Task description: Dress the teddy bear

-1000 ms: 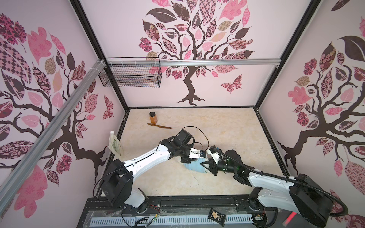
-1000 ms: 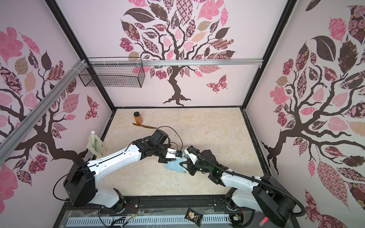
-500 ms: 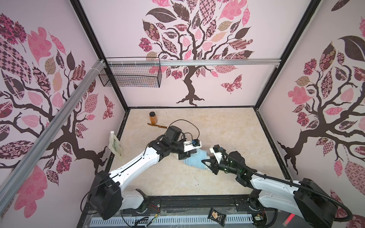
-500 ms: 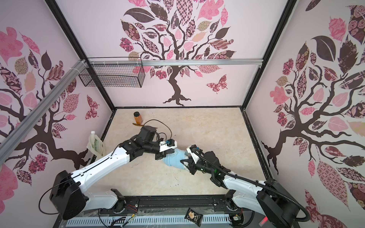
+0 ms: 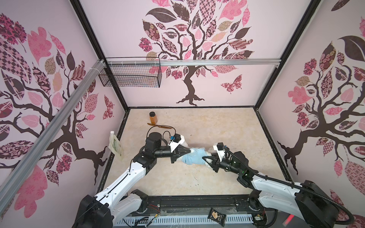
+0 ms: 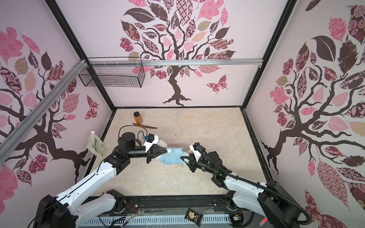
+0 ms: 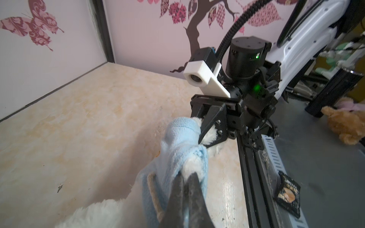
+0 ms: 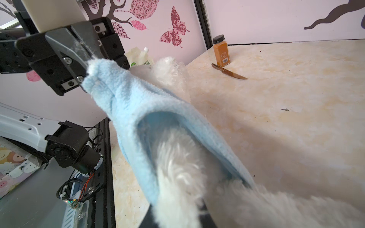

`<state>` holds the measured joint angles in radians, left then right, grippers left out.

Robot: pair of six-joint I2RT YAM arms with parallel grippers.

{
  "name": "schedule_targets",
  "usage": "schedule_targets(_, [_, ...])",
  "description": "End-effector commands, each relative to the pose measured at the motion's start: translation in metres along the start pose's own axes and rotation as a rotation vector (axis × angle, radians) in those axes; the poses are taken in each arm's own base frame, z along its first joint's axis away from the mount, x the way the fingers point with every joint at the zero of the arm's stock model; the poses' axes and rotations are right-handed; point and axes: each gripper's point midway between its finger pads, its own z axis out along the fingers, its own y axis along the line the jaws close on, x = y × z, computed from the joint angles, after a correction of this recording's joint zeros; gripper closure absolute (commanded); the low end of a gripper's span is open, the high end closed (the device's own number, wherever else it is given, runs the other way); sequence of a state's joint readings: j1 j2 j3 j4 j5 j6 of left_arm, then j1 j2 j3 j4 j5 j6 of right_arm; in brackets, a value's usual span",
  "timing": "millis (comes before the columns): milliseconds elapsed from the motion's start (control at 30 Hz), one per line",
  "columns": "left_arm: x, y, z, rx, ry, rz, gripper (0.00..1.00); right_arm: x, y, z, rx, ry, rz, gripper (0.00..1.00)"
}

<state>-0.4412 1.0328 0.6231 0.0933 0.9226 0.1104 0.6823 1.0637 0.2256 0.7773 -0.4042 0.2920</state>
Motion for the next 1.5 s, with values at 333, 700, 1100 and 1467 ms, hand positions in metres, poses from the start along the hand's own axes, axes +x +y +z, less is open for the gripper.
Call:
schedule_targets(333, [-0.051,0.029,-0.033,-0.124,-0.379,-0.341,1.00,0.016,-0.043,0.007,0.180,0.089,-0.019,1.00])
schedule_targets(700, [0.042,0.004,-0.012,-0.218,0.261,0.067,0.75,0.007,-0.015,0.013,0.029,0.104,-0.060,1.00])
schedule_targets(1100, [0.008,-0.005,-0.001,-0.141,0.340,0.403,0.72,0.017,0.003,0.020,-0.039,0.145,-0.107,1.00])
schedule_targets(1467, [0.026,0.003,0.032,0.032,0.578,0.582,0.83,0.018,0.009,0.020,-0.056,0.139,-0.107,1.00])
